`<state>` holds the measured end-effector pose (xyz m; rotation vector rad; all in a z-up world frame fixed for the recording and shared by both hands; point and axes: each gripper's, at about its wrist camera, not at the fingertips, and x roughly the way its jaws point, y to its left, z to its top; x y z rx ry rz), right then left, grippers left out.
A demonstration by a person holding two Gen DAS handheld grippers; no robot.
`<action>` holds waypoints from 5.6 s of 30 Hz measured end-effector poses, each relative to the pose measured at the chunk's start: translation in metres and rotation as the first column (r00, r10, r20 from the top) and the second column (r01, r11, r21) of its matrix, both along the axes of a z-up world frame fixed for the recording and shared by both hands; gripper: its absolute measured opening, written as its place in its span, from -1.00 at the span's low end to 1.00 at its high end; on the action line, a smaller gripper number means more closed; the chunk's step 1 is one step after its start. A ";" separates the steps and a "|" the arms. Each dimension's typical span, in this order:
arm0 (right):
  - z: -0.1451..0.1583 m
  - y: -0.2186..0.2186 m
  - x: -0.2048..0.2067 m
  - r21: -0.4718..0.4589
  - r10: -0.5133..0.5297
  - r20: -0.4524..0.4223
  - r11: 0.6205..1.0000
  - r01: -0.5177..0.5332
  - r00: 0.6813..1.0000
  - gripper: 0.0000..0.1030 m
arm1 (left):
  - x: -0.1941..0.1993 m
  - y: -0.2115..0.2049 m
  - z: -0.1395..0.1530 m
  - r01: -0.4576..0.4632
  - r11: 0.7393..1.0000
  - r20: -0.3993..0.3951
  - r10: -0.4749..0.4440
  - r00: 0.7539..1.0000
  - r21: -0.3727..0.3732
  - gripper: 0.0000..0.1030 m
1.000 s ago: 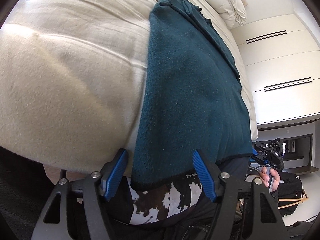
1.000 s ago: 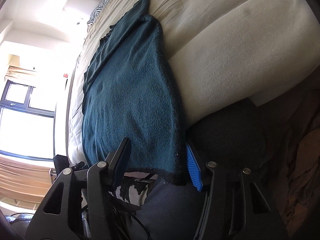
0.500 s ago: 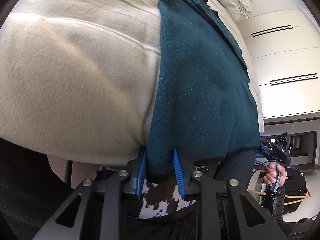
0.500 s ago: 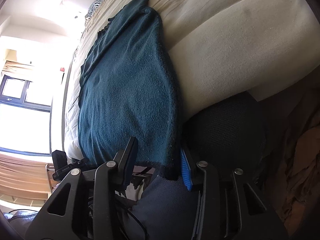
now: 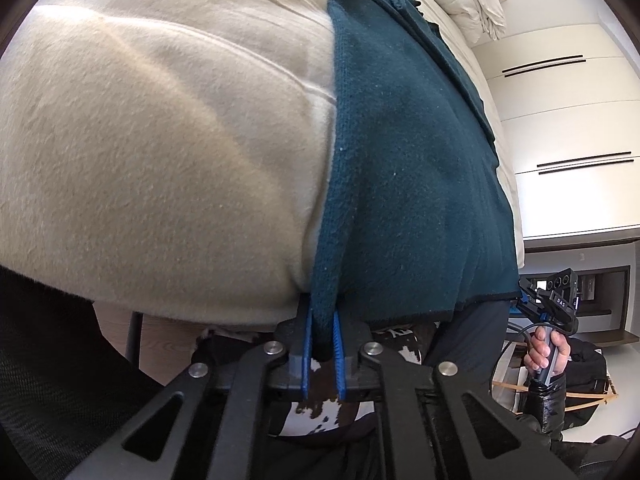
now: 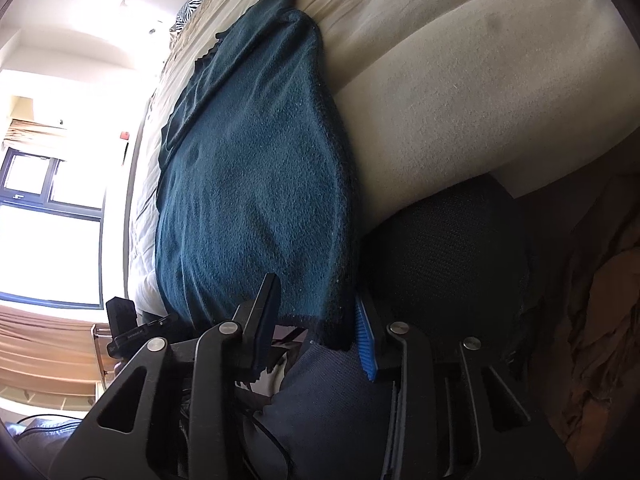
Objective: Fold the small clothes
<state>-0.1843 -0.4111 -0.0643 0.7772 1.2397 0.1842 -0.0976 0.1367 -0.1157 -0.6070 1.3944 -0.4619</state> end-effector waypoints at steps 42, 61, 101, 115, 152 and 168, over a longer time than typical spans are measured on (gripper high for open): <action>0.081 0.001 0.088 0.159 -0.129 0.335 0.984 0.079 0.934 -0.85 | 0.083 0.033 0.099 -0.114 0.886 0.247 0.245 0.937 -0.449 -0.95; 0.046 -0.026 0.045 0.208 -0.207 0.280 0.966 0.152 0.938 -0.85 | 0.003 0.013 0.021 -0.061 0.994 0.037 0.065 0.997 -0.088 0.48; 0.049 -0.028 0.040 0.213 -0.235 0.310 0.962 0.174 0.921 -0.85 | 0.022 0.011 0.066 -0.049 0.921 0.167 0.122 0.978 -0.386 -0.87; 0.084 -0.044 0.076 0.249 -0.312 0.408 0.942 0.224 0.858 -0.85 | 0.073 0.016 0.086 -0.132 0.809 0.147 0.260 0.954 -0.573 -0.87; -0.008 0.008 0.007 0.010 0.000 -0.110 1.000 0.001 0.994 -0.39 | 0.041 0.019 0.037 -0.118 0.914 0.101 0.169 0.980 -0.388 -0.87; -0.002 -0.011 -0.004 0.001 -0.080 -0.064 0.997 0.081 0.995 -0.87 | 0.037 0.023 0.035 -0.120 0.917 0.100 0.170 0.980 -0.380 -0.87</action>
